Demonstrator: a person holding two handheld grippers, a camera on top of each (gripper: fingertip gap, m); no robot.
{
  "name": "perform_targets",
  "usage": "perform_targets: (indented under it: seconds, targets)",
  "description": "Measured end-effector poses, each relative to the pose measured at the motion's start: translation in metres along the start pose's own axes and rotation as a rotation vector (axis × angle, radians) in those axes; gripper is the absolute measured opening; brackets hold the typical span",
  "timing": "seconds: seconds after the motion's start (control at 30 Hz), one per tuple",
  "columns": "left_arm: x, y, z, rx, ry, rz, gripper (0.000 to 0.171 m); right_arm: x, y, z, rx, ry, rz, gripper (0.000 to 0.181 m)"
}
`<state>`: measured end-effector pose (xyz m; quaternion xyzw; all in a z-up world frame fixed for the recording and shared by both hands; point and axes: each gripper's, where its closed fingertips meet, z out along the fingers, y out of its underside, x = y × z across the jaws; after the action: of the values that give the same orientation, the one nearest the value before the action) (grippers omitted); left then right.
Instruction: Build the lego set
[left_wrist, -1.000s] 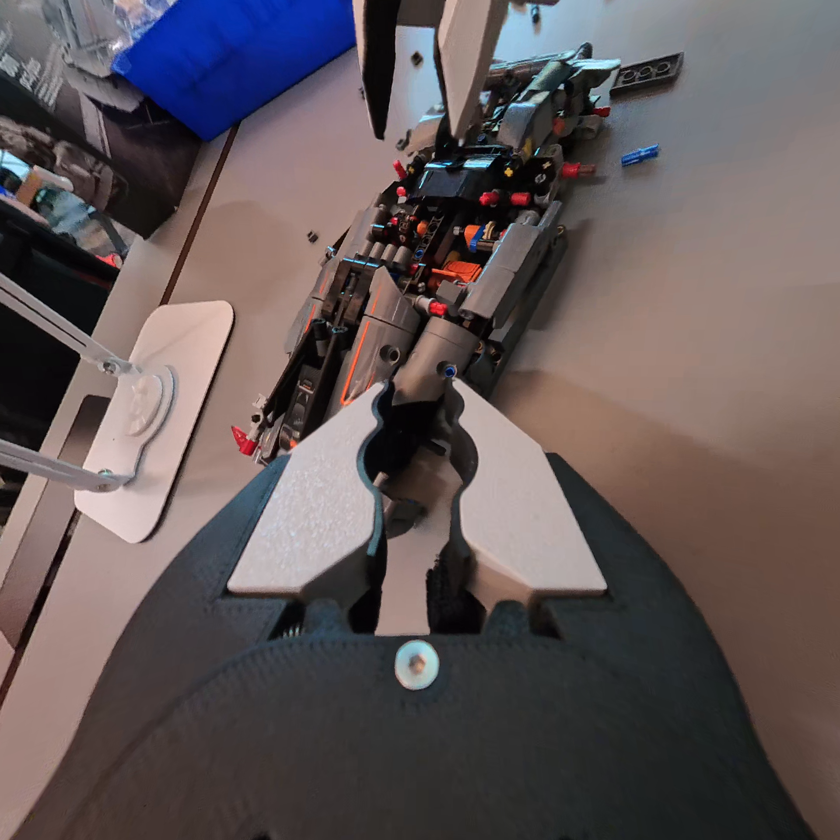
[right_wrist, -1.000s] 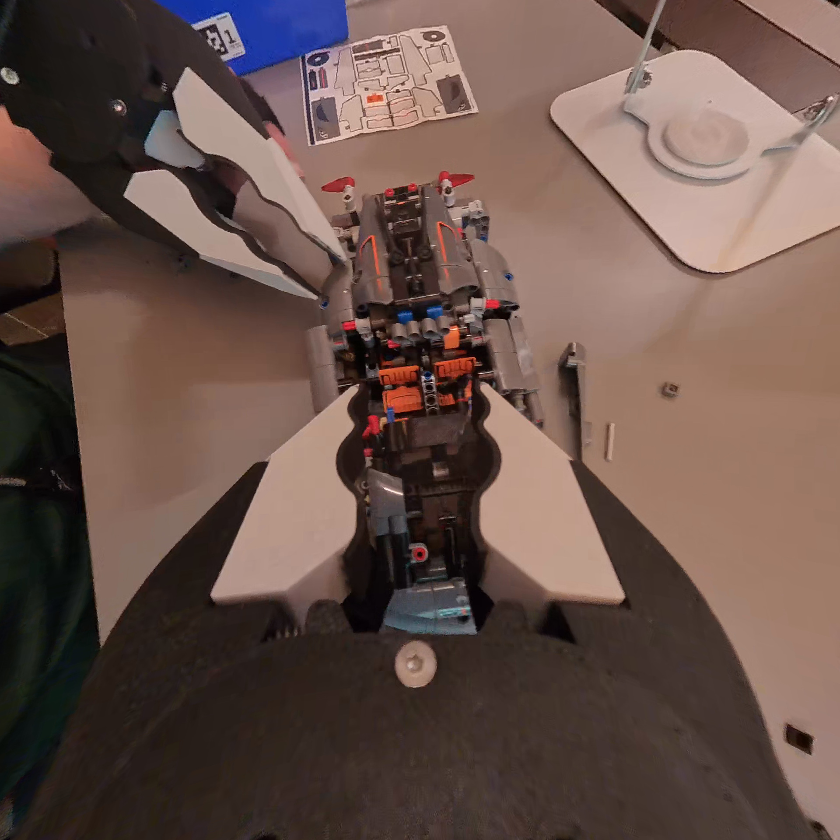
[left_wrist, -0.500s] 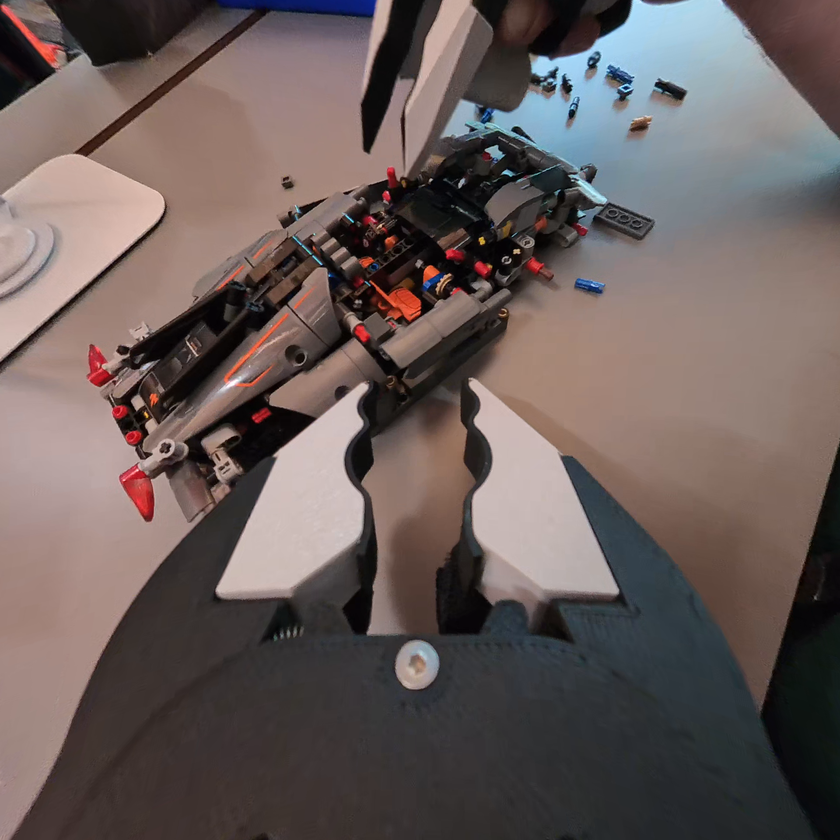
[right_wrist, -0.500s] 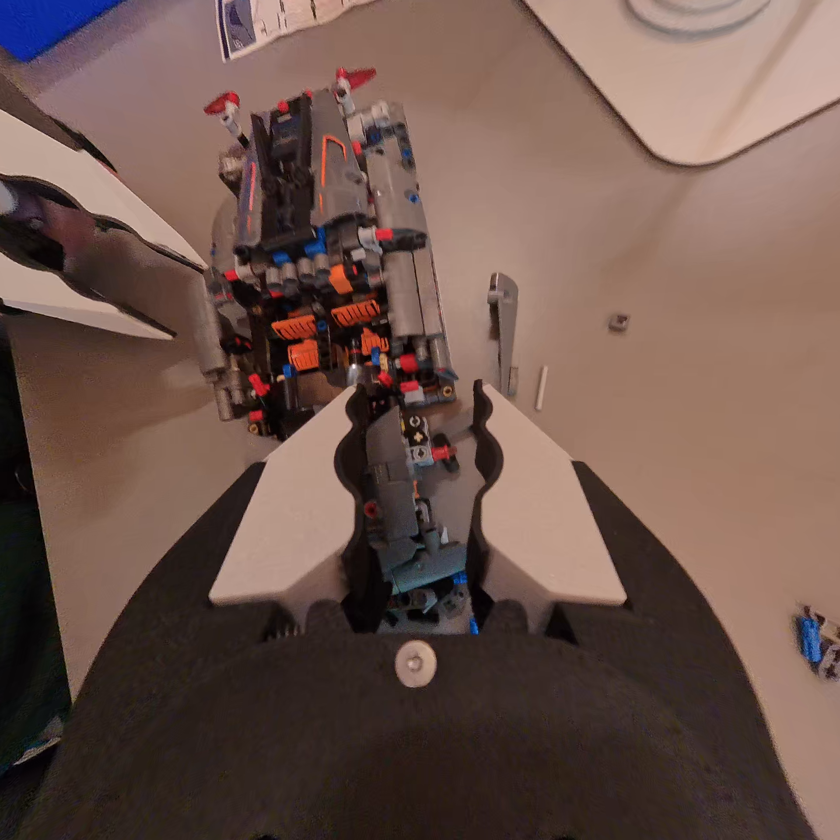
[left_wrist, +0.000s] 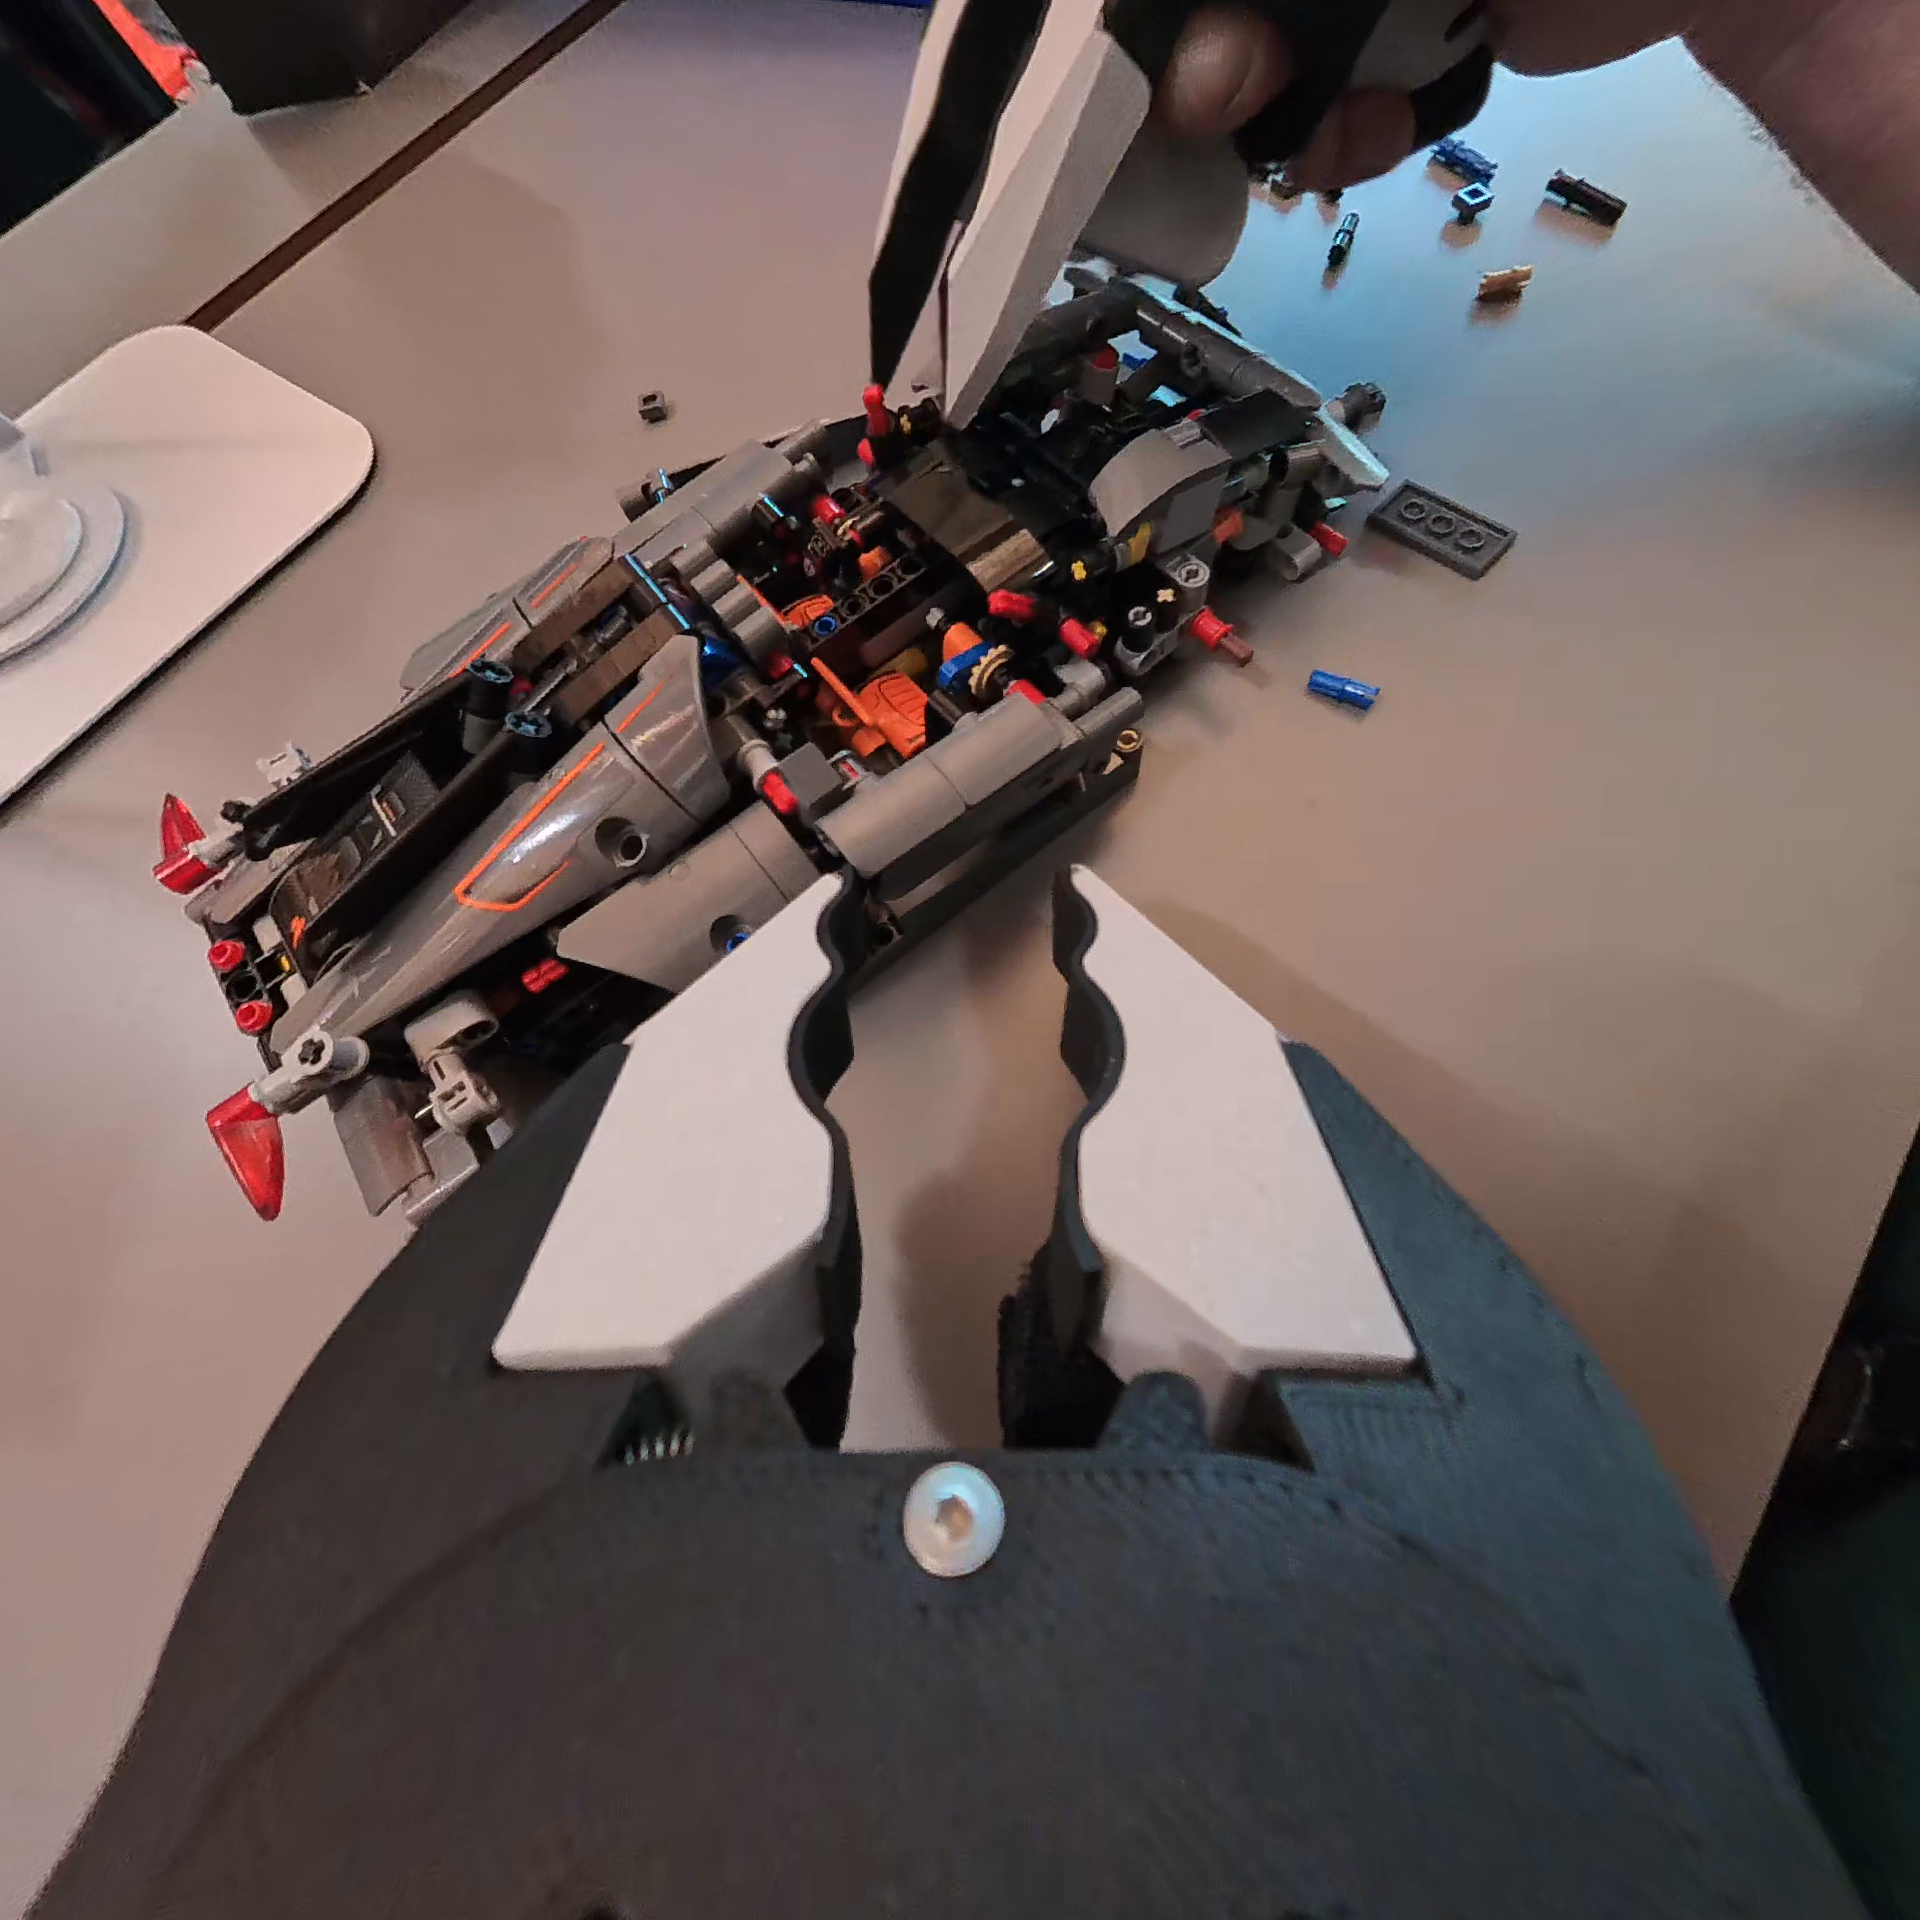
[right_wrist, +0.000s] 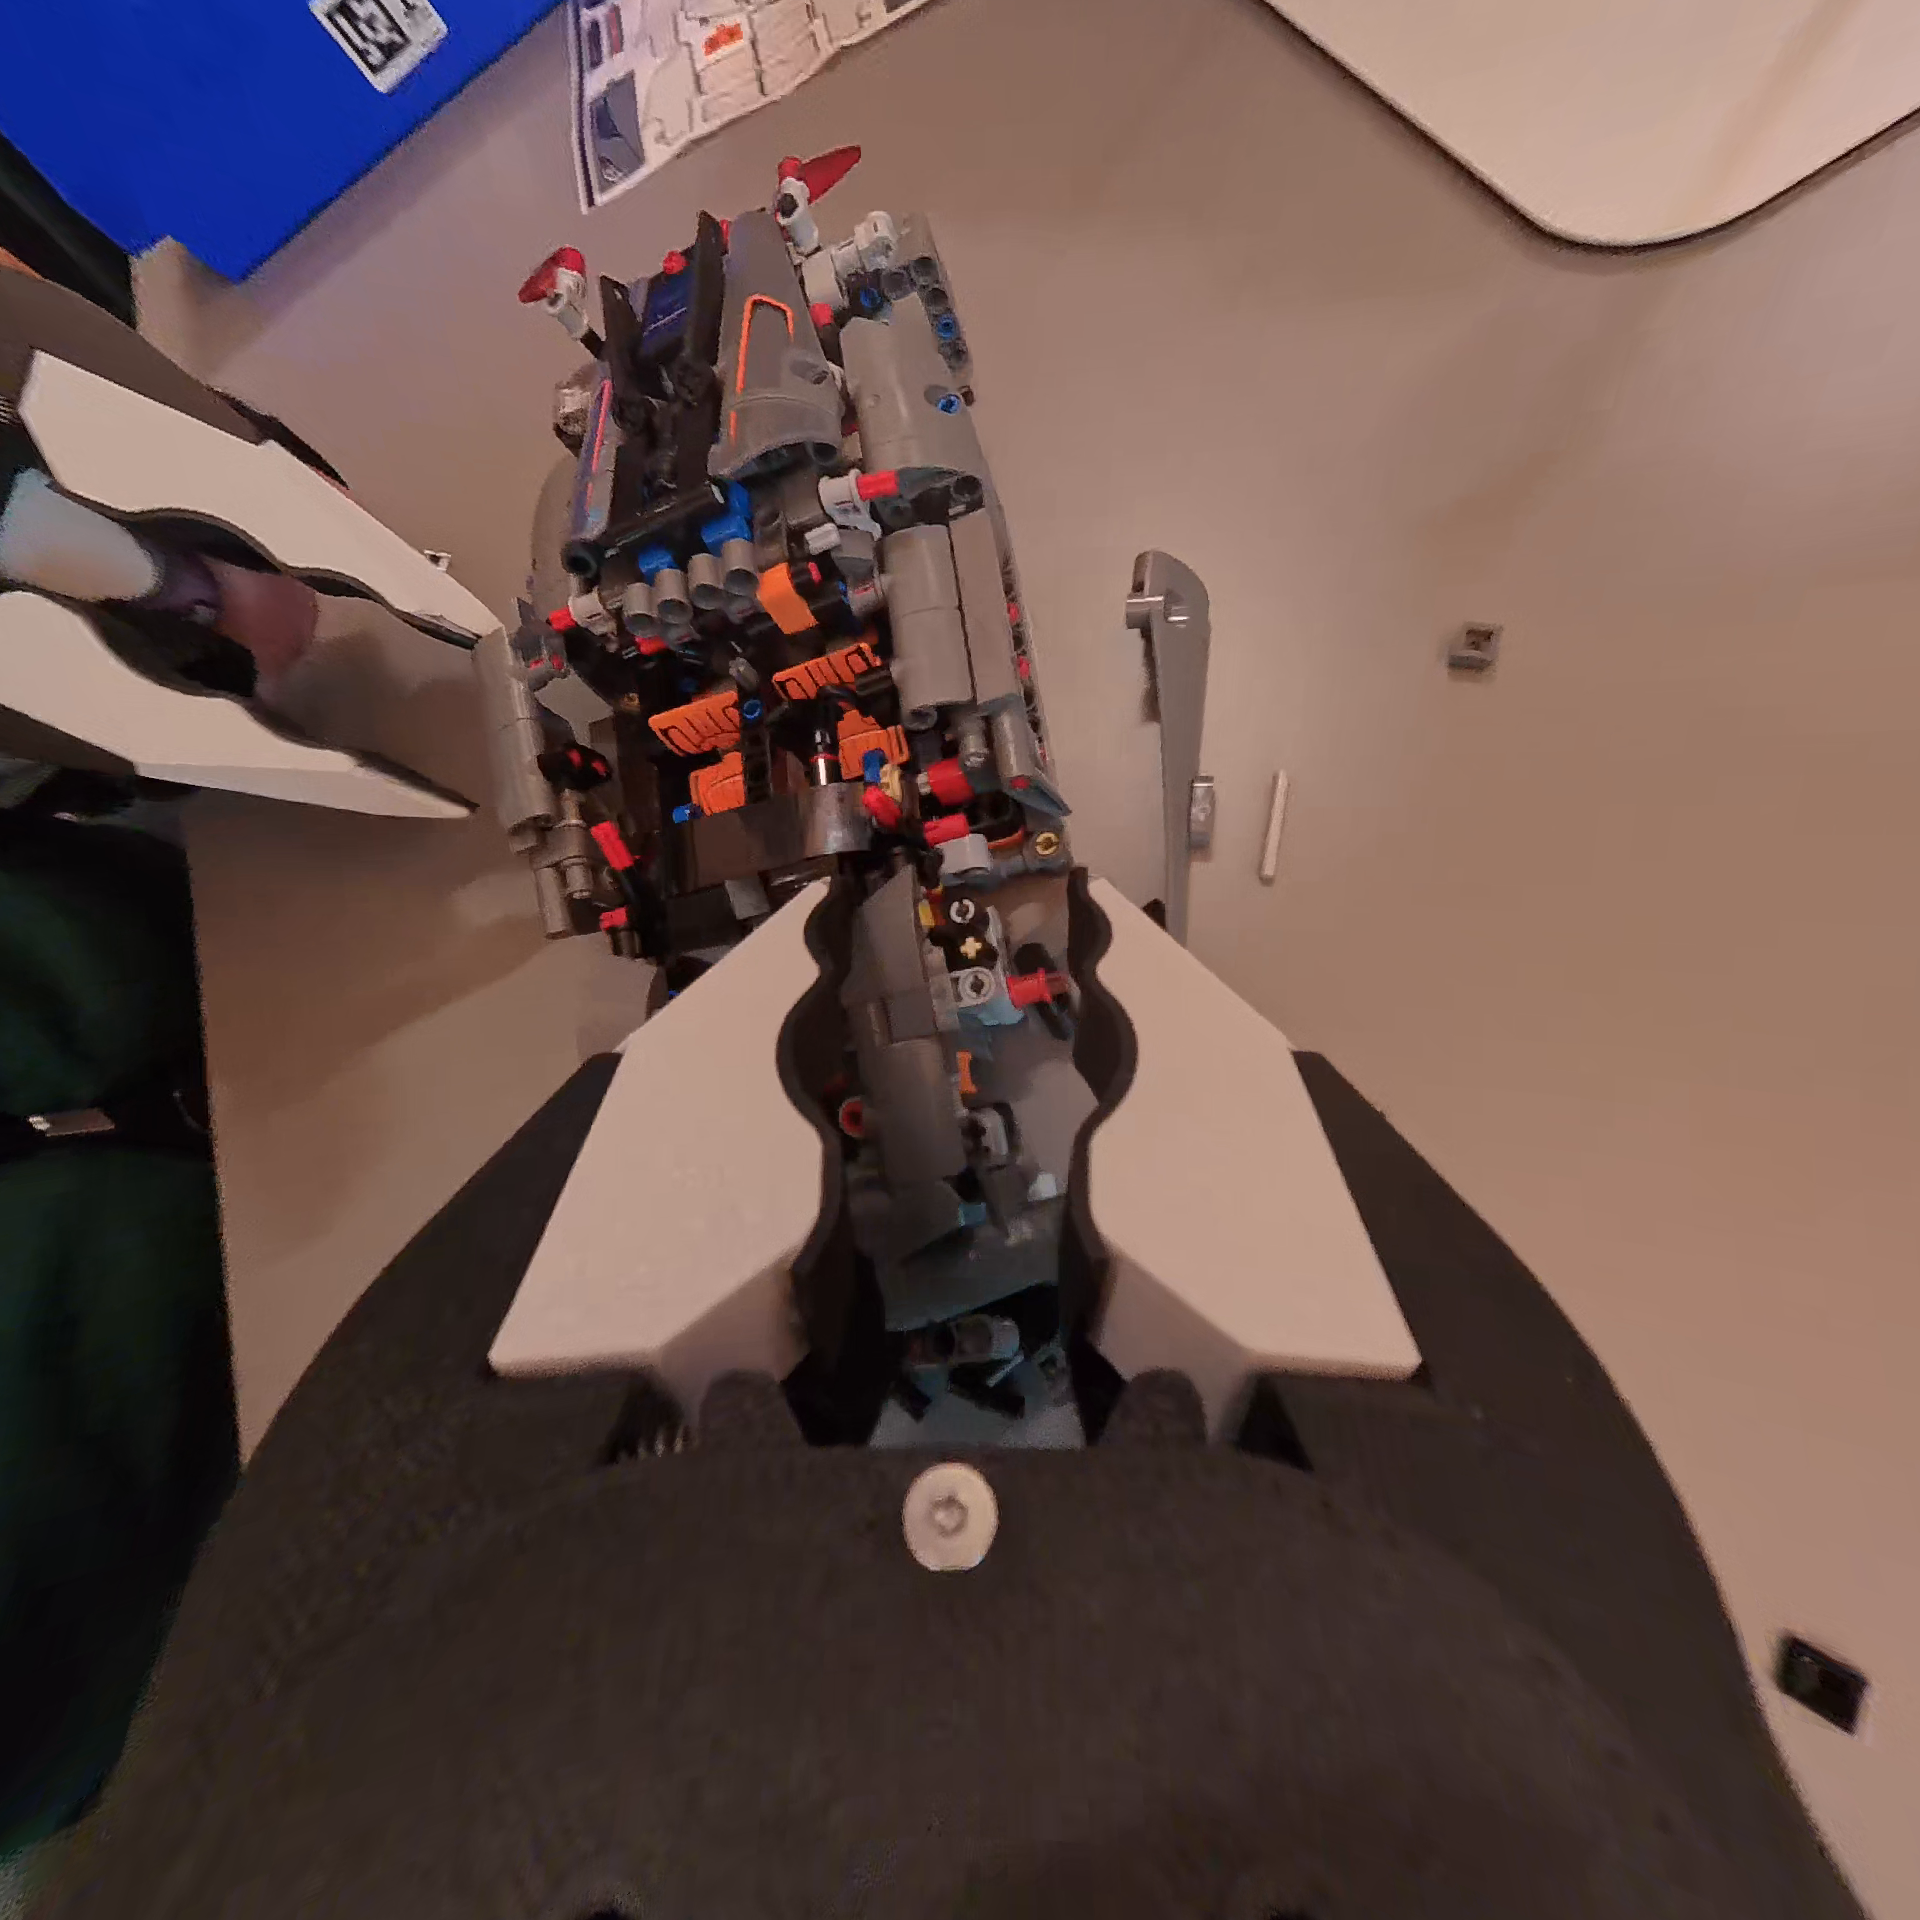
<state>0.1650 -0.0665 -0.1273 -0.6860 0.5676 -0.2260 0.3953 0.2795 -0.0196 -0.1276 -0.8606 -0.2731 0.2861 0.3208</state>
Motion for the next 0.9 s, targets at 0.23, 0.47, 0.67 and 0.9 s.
perform_targets:
  seconds: [0.23, 0.47, 0.67, 0.9]
  targets:
    - [-0.003, 0.016, 0.006, -0.082, 0.001, -0.025, 0.032, -0.023, 0.001, 0.004, -0.003, -0.135, 0.035, 0.031]
    - [-0.007, 0.023, 0.01, -0.11, -0.003, -0.031, 0.031, -0.027, -0.001, 0.004, 0.014, -0.176, 0.079, 0.037]
    - [-0.017, 0.027, 0.006, -0.121, -0.032, -0.03, 0.033, -0.033, -0.005, 0.009, 0.02, -0.182, 0.073, 0.039]
    - [-0.031, 0.035, 0.002, -0.14, -0.062, -0.062, 0.049, -0.046, -0.005, 0.019, 0.002, -0.218, 0.053, 0.035]
